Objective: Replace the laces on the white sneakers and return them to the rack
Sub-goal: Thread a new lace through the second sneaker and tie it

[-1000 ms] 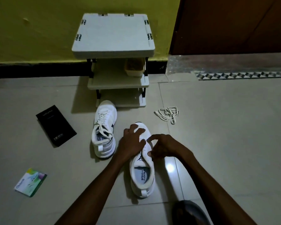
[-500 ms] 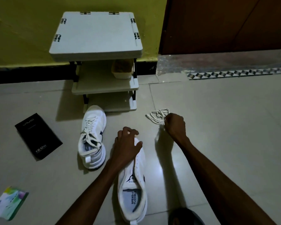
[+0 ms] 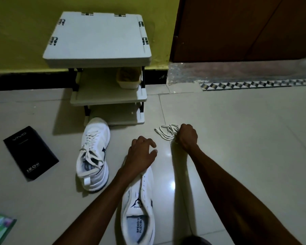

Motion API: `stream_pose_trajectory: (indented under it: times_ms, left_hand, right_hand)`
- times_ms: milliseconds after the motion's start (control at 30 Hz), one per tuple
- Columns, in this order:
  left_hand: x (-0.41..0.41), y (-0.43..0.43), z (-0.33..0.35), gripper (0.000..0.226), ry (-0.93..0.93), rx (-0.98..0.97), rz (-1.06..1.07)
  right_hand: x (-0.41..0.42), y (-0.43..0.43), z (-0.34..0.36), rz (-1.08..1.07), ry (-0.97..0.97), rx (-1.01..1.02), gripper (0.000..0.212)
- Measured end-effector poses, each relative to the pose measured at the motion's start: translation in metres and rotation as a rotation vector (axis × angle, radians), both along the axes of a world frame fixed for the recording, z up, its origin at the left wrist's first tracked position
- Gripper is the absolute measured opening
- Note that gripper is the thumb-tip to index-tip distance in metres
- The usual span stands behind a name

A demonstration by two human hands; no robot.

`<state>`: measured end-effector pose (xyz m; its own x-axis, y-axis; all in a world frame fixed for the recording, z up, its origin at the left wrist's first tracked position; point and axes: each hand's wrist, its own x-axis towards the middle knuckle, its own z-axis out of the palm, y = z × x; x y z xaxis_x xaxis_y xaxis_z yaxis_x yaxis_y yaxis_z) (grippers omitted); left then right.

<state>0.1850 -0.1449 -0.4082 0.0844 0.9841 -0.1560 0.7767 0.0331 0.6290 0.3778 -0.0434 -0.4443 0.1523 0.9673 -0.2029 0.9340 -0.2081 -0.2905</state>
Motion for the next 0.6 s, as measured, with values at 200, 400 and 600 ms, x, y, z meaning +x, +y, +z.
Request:
stream_pose_trajectory:
  times_ms: [200, 400, 600]
  left_hand:
    - [-0.003, -0.008, 0.019, 0.010, -0.271, 0.048, 0.112]
    - [0.007, -0.033, 0.049, 0.015, -0.523, 0.066, 0.143]
    - [0.015, -0.059, 0.080, 0.008, -0.492, 0.095, 0.036]
  right_hand:
    - [0.001, -0.044, 0.036, -0.246, 0.668, 0.055, 0.025]
    - [0.000, -0.105, 0.102, -0.315, 1.250, -0.228, 0.015]
    - [-0.004, -0.143, 0.145, -0.301, 1.242, -0.200, 0.019]
